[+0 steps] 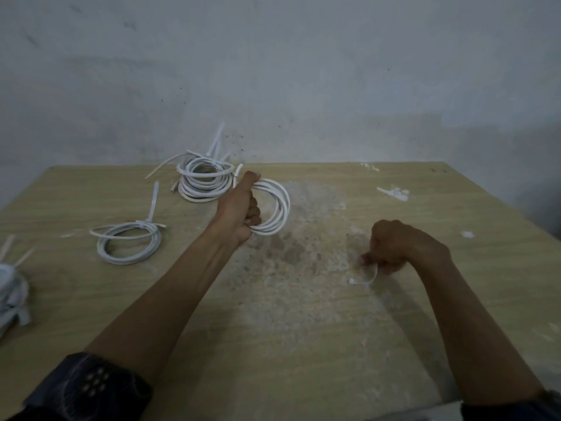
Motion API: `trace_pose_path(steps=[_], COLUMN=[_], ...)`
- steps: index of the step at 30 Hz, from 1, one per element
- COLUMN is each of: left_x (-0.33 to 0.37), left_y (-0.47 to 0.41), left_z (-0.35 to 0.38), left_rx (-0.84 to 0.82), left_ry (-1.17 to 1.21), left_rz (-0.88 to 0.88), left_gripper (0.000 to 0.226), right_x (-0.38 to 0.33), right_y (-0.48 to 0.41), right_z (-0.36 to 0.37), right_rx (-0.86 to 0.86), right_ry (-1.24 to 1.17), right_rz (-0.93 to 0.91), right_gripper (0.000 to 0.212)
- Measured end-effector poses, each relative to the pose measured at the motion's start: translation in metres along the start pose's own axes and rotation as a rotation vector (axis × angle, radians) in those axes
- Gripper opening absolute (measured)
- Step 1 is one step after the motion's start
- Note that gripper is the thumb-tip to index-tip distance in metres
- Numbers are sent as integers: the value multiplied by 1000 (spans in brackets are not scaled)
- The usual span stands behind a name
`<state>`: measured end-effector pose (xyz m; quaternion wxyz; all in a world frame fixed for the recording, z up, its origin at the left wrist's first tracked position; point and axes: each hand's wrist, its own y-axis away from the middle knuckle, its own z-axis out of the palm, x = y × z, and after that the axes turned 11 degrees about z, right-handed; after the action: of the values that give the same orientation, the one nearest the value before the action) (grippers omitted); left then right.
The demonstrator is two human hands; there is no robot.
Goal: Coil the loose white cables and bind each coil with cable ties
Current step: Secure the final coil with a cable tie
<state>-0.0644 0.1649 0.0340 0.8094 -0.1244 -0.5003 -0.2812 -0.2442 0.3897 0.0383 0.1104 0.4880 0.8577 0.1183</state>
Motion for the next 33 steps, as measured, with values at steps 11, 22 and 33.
trace_pose_path(steps=[11,22,33], left_x=[39,65,57], left_y=[-8,-12,-20], left_z=[-23,-36,-40], left_rx=[10,114,162], left_ry=[291,203,289], left_rz=[-33,142,51], left_gripper=[62,59,47], right_x=[-105,-189,-195], right_y=[17,3,10], right_z=[-16,4,4], right_rx=[101,-216,-629], right_ry=[-891,-1139,-1449], right_rz=[-692,-758,-683], right_gripper=[14,13,32])
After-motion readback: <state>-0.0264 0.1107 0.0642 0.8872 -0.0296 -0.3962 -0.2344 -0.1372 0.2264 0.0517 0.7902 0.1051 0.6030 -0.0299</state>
